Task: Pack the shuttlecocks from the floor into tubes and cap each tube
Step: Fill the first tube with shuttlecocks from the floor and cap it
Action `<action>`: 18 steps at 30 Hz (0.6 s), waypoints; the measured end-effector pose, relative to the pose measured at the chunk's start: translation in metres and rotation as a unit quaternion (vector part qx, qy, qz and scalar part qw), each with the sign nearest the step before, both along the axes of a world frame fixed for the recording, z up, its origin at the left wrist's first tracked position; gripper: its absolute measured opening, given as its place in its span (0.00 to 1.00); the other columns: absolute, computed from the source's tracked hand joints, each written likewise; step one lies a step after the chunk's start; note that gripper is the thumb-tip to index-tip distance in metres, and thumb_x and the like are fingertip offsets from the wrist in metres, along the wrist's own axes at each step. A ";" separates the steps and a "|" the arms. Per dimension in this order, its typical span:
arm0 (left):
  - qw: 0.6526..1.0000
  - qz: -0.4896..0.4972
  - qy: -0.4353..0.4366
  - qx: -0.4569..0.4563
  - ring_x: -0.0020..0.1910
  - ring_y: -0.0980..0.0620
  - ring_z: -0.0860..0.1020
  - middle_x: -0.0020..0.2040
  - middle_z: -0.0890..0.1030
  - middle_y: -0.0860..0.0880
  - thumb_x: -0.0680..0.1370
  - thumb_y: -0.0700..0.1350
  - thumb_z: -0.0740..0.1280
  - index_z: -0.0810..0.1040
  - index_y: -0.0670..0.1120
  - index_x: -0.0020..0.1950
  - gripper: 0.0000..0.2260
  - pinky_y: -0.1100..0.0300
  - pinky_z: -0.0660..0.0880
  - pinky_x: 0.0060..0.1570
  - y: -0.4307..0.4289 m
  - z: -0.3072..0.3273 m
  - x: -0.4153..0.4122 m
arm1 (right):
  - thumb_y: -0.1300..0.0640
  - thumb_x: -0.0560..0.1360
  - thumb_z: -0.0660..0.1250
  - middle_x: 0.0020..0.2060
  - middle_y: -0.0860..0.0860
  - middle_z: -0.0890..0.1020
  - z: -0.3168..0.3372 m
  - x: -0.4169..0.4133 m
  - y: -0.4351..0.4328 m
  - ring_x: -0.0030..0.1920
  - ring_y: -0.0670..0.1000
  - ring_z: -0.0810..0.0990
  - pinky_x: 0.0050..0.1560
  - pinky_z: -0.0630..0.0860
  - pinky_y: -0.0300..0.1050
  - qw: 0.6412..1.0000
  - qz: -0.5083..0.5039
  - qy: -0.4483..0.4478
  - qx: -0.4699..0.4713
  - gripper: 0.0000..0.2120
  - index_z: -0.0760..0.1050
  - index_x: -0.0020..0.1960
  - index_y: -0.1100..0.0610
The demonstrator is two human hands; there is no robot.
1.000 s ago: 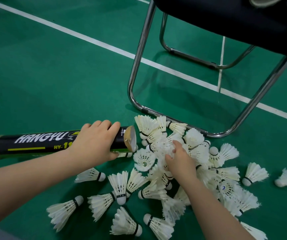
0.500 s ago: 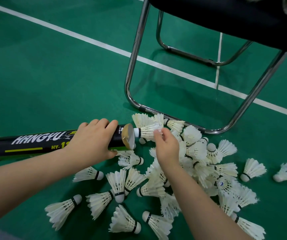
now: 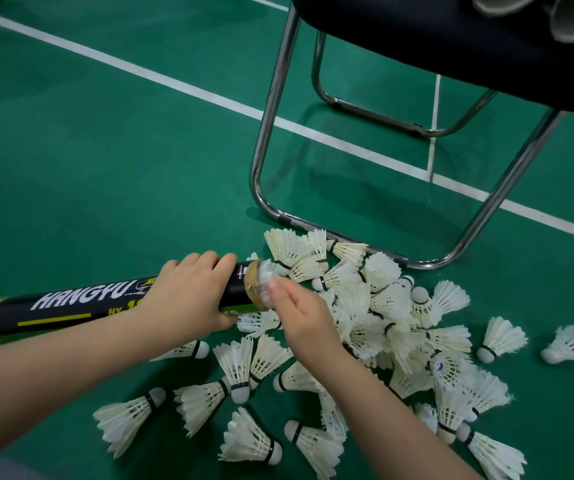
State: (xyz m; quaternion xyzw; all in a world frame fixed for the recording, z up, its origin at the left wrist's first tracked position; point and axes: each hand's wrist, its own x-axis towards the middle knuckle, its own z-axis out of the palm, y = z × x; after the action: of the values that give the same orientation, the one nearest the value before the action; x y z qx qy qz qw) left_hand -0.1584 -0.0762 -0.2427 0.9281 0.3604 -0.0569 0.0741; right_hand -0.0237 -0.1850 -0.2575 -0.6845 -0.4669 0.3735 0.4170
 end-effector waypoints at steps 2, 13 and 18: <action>1.000 -0.004 -0.003 -0.004 0.52 0.49 0.73 0.54 0.73 0.52 0.67 0.63 0.68 0.64 0.52 0.63 0.30 0.55 0.70 0.50 -0.004 0.000 -0.002 | 0.47 0.79 0.58 0.25 0.42 0.70 0.006 0.001 -0.001 0.28 0.41 0.66 0.31 0.63 0.37 0.996 0.048 0.060 -0.044 0.17 0.76 0.39 0.56; 0.997 -0.064 -0.044 0.023 0.38 0.45 0.79 0.41 0.78 0.49 0.55 0.55 0.71 0.74 0.46 0.54 0.29 0.53 0.76 0.34 -0.023 -0.008 -0.001 | 0.52 0.69 0.69 0.36 0.48 0.76 0.014 -0.009 0.001 0.41 0.50 0.76 0.44 0.74 0.45 0.971 0.128 0.087 -0.181 0.04 0.74 0.38 0.49; 0.999 -0.027 -0.021 -0.001 0.53 0.50 0.74 0.55 0.75 0.53 0.66 0.64 0.68 0.65 0.52 0.65 0.32 0.55 0.71 0.51 -0.020 -0.001 0.002 | 0.53 0.77 0.62 0.36 0.45 0.79 0.019 0.018 -0.006 0.38 0.43 0.76 0.41 0.73 0.36 0.988 -0.063 0.138 -0.025 0.09 0.79 0.41 0.52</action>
State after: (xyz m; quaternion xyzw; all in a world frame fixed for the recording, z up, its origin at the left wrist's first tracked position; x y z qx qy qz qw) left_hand -0.1567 -0.0962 -0.2439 0.9384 0.3337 -0.0400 0.0806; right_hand -0.0060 -0.1913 -0.2385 -0.6647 -0.3510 0.4493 0.4828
